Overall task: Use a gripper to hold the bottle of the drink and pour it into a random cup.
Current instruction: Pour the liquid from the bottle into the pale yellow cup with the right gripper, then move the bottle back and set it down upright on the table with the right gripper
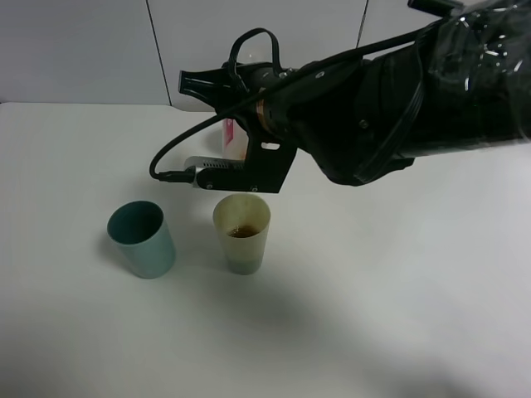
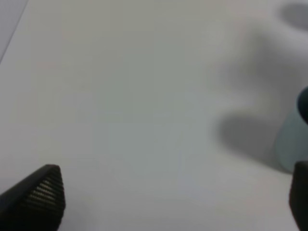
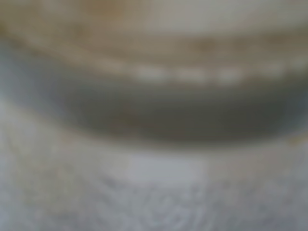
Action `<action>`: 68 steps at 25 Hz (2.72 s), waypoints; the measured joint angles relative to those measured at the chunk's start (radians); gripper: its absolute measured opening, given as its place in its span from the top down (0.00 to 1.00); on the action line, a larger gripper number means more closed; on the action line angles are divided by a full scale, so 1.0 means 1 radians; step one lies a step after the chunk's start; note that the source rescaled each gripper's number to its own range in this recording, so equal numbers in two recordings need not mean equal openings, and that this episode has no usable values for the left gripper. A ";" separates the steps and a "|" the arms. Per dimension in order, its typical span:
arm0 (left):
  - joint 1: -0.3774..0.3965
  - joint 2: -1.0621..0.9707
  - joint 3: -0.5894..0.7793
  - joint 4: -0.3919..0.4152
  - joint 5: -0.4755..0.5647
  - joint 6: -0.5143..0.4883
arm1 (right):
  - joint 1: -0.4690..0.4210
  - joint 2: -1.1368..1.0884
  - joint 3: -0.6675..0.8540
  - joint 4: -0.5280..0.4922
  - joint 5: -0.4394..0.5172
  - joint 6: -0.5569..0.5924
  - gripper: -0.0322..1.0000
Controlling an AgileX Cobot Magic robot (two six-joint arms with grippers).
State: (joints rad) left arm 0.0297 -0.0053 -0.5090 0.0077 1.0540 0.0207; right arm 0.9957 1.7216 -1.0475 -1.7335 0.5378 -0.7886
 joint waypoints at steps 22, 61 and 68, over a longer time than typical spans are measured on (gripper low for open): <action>0.000 0.000 0.000 0.000 0.000 0.000 | 0.003 -0.001 0.000 0.000 -0.005 -0.065 0.96; 0.000 0.000 0.000 0.000 0.000 0.000 | -0.236 -0.270 0.000 0.414 -0.229 1.881 0.96; 0.000 0.000 0.000 0.000 0.000 0.000 | -0.312 -0.320 0.000 0.774 -0.229 1.640 0.96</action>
State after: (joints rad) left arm 0.0297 -0.0053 -0.5090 0.0077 1.0540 0.0207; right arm 0.6840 1.4018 -1.0475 -0.9598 0.3092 0.8517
